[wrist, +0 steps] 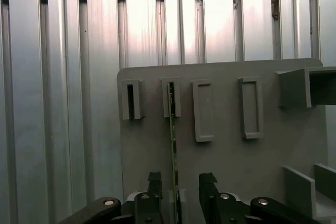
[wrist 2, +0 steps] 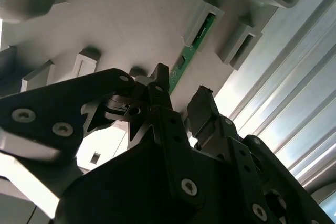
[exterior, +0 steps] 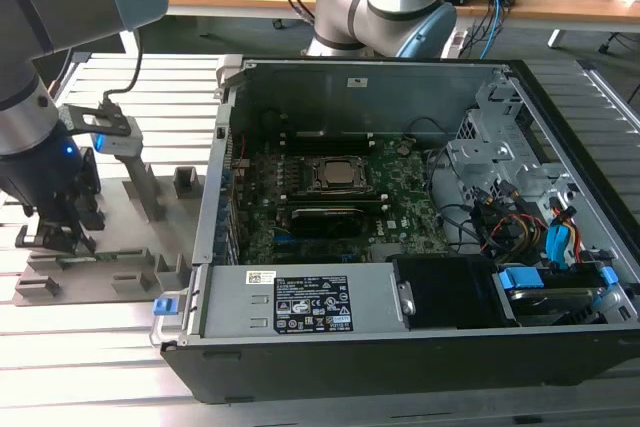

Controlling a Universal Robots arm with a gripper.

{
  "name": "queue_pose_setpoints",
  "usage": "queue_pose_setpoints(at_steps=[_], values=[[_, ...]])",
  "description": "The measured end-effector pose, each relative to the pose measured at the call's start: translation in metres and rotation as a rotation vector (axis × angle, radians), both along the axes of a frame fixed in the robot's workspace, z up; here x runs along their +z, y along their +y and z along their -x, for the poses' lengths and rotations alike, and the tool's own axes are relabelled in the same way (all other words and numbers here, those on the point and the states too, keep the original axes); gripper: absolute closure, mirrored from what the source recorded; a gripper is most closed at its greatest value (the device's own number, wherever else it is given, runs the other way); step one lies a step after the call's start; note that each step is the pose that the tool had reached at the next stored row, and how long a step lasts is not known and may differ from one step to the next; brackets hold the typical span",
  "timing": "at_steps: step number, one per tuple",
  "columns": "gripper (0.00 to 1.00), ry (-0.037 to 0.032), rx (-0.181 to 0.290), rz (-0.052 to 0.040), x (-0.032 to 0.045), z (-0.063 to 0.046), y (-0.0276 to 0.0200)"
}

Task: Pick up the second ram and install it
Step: 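Pick up the second ram and move it above second insertion slot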

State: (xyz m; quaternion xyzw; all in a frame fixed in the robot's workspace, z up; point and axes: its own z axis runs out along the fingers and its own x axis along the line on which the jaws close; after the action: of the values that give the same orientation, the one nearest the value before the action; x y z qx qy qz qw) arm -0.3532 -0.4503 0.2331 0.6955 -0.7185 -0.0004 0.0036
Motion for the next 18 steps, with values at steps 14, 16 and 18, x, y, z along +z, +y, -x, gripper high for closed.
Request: queue_pose_setpoints(at_steps=[14, 16, 18], values=[[0.58, 0.0001, 0.012, -0.0014, -0.0253, 0.010, -0.0025], [0.58, 0.0001, 0.011, -0.0014, -0.0289, 0.012, -0.0025], [0.58, 0.0000, 0.011, -0.0015, -0.0311, 0.013, -0.0027]])
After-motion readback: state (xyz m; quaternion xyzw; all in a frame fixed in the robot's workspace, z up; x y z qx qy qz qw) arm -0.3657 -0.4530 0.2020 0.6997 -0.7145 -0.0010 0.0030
